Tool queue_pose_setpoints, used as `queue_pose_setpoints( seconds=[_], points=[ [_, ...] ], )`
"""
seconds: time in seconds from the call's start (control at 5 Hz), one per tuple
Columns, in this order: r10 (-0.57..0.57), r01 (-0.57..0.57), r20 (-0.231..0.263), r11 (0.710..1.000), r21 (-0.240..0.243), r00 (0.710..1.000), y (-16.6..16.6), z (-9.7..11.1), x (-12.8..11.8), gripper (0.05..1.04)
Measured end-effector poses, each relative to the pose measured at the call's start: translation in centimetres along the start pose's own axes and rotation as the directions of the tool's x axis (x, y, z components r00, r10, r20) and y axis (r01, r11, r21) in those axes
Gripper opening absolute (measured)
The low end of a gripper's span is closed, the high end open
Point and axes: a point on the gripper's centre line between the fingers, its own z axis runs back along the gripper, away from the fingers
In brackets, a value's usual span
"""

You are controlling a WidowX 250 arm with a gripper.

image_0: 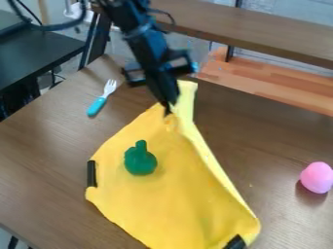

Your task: Fold the cloth to the left hand

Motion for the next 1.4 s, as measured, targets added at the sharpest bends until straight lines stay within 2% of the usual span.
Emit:
queue_pose_setpoints(
  seconds=[0.2, 0.6, 0.8, 1.0, 1.2, 1.4],
  points=[
    [-0.032, 0.032, -0.018, 0.999, -0.013, 0.999, 1.7, 1.5, -1.2, 0.056],
    [-0.07, 0.07, -0.033, 0.998, -0.002, 0.997, 6.0, 3.1, -2.4, 0.062],
    [-0.089, 0.09, -0.04, 0.995, 0.042, 0.995, 7.9, 3.6, -2.9, 0.118],
    [-0.007, 0.02, -0.082, 0.987, 0.161, 0.997, 10.6, 4.1, -3.9, 0.304],
    [-0.011, 0.03, -0.101, 0.983, 0.181, 0.995, 11.4, 4.1, -4.5, 0.597],
    [-0.092, 0.096, -0.038, 0.986, 0.135, 0.995, 10.1, 5.5, -4.0, 0.892]
  ],
)
